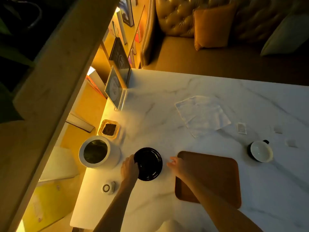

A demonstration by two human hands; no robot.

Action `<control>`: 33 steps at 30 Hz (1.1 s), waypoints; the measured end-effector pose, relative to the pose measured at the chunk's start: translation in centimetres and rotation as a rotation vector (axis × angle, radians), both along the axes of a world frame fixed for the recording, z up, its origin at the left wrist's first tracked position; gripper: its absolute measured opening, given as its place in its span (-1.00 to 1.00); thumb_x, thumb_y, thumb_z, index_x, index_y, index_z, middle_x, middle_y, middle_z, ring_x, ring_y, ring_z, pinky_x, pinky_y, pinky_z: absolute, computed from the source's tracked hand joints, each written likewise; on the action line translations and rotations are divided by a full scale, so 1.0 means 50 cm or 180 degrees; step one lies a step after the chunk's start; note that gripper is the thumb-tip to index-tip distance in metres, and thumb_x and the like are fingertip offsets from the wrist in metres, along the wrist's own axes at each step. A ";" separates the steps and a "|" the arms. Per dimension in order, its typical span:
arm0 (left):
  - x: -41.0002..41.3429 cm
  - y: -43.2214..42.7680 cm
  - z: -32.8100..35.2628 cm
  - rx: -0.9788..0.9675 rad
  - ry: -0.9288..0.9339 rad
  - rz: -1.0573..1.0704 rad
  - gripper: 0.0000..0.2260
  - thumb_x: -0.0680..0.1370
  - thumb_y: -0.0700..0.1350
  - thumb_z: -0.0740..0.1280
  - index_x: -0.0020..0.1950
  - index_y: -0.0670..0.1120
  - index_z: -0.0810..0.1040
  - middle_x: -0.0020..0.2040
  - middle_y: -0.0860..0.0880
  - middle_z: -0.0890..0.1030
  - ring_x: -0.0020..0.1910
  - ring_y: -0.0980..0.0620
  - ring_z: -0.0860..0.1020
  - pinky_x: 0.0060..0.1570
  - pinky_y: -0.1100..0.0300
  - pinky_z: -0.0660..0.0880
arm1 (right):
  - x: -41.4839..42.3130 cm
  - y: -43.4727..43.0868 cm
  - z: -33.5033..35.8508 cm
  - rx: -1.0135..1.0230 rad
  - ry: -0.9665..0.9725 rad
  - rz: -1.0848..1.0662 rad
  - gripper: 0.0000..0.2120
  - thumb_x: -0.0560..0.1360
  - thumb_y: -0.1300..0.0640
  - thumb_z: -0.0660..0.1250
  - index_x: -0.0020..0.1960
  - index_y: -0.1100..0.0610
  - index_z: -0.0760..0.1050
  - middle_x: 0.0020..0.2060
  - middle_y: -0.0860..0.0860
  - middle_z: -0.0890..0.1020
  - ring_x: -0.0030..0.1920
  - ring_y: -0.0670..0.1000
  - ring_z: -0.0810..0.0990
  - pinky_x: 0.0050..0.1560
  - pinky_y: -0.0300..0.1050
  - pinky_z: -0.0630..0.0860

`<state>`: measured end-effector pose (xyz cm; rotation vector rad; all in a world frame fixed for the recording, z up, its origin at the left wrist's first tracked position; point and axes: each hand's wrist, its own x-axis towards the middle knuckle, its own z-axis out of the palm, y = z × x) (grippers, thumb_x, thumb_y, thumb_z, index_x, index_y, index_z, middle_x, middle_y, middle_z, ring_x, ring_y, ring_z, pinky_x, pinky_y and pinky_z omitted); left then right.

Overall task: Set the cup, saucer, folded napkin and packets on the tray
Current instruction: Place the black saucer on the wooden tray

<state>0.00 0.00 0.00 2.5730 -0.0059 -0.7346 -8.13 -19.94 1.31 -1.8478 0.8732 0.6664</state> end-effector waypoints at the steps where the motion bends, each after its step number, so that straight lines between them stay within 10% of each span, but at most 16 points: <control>1: 0.006 -0.001 -0.006 -0.0022 0.0034 0.0108 -0.80 0.59 -0.19 0.24 0.21 -0.14 0.50 0.08 -0.14 0.61 0.01 -0.10 0.58 0.02 0.00 0.60 | 0.011 0.011 -0.006 0.0020 -0.0047 -0.0031 -0.71 0.56 0.12 0.28 0.19 0.29 0.51 0.07 0.24 0.61 0.09 0.19 0.59 0.04 -0.01 0.51; 5: 0.021 0.010 -0.034 -0.0021 0.0249 0.0325 -0.74 0.60 -0.19 0.25 0.28 -0.16 0.46 0.20 -0.17 0.58 0.13 -0.16 0.56 -0.03 0.13 0.46 | 0.043 0.038 -0.035 0.0013 0.0062 -0.0186 -0.67 0.50 0.24 0.29 -0.38 0.12 0.25 -0.42 0.14 0.30 -0.30 0.05 0.30 -0.25 -0.08 0.22; 14: 0.016 0.047 -0.077 -0.0677 0.0708 0.0787 -0.78 0.60 -0.28 0.20 0.22 -0.20 0.51 0.08 -0.23 0.63 -0.05 -0.15 0.59 -0.02 0.00 0.57 | 0.048 0.059 -0.085 0.0376 0.0119 -0.0664 -0.85 0.49 0.35 0.27 -0.13 0.47 0.50 -0.20 0.39 0.59 -0.15 0.24 0.60 0.04 0.29 0.57; 27: -0.027 0.003 -0.049 -0.0717 0.0716 0.0794 -0.80 0.57 -0.32 0.21 0.15 -0.26 0.53 -0.03 -0.25 0.64 -0.10 -0.23 0.63 -0.02 -0.12 0.61 | -0.012 0.000 -0.063 0.0667 -0.0199 -0.0969 -0.71 0.52 0.33 0.30 0.24 0.35 0.51 0.08 0.30 0.63 0.08 0.23 0.63 0.12 0.15 0.59; 33: -0.104 -0.093 -0.042 -0.0811 0.0830 0.0290 -0.80 0.58 -0.30 0.21 0.16 -0.26 0.53 -0.13 -0.19 0.66 -0.26 -0.10 0.64 -0.25 0.12 0.59 | -0.135 -0.091 -0.046 0.0507 -0.0196 -0.1314 -0.71 0.53 0.32 0.29 0.25 0.34 0.49 0.09 0.28 0.61 0.06 0.20 0.63 0.03 0.01 0.61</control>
